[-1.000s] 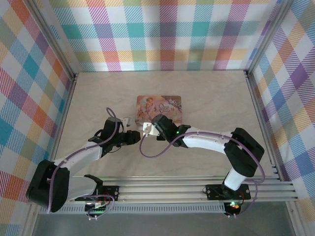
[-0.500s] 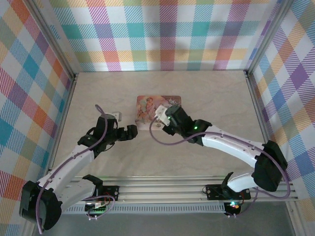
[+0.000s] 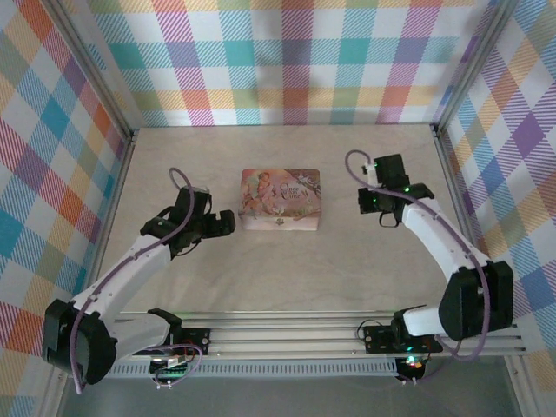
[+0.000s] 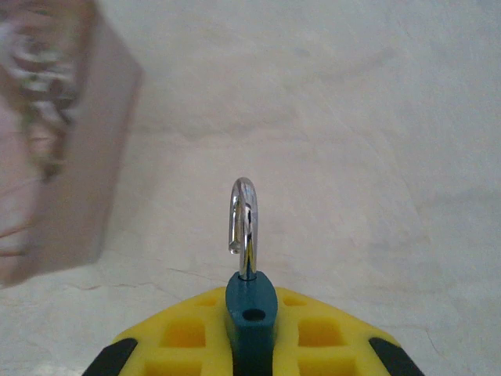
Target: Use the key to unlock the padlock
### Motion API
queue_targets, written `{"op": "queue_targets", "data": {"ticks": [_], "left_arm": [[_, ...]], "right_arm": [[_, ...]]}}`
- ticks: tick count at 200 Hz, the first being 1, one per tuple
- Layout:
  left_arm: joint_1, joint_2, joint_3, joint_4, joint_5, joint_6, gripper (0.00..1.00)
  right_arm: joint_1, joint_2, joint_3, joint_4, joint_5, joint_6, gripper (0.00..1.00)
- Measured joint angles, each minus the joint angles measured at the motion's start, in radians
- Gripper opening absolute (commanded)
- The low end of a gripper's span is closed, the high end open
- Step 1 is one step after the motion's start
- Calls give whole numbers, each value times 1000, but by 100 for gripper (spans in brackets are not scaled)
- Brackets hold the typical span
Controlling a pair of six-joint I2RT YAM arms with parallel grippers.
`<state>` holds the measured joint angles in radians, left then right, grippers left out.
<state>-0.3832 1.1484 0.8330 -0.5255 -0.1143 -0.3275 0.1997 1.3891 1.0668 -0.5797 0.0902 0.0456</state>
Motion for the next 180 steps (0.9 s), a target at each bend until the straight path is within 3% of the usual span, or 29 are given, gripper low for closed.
{"op": "queue_targets", "data": {"ticks": [50, 109, 180], "left_arm": [[0, 46, 2, 9, 54, 6, 100], [1, 46, -2, 112, 153, 3, 100], [1, 56, -3, 144, 182, 3, 100]], "right_arm": [[-159, 187, 33, -29, -69, 7, 5], [-203, 379, 109, -17, -78, -5, 10], [-203, 435, 149, -13, -80, -17, 36]]}}
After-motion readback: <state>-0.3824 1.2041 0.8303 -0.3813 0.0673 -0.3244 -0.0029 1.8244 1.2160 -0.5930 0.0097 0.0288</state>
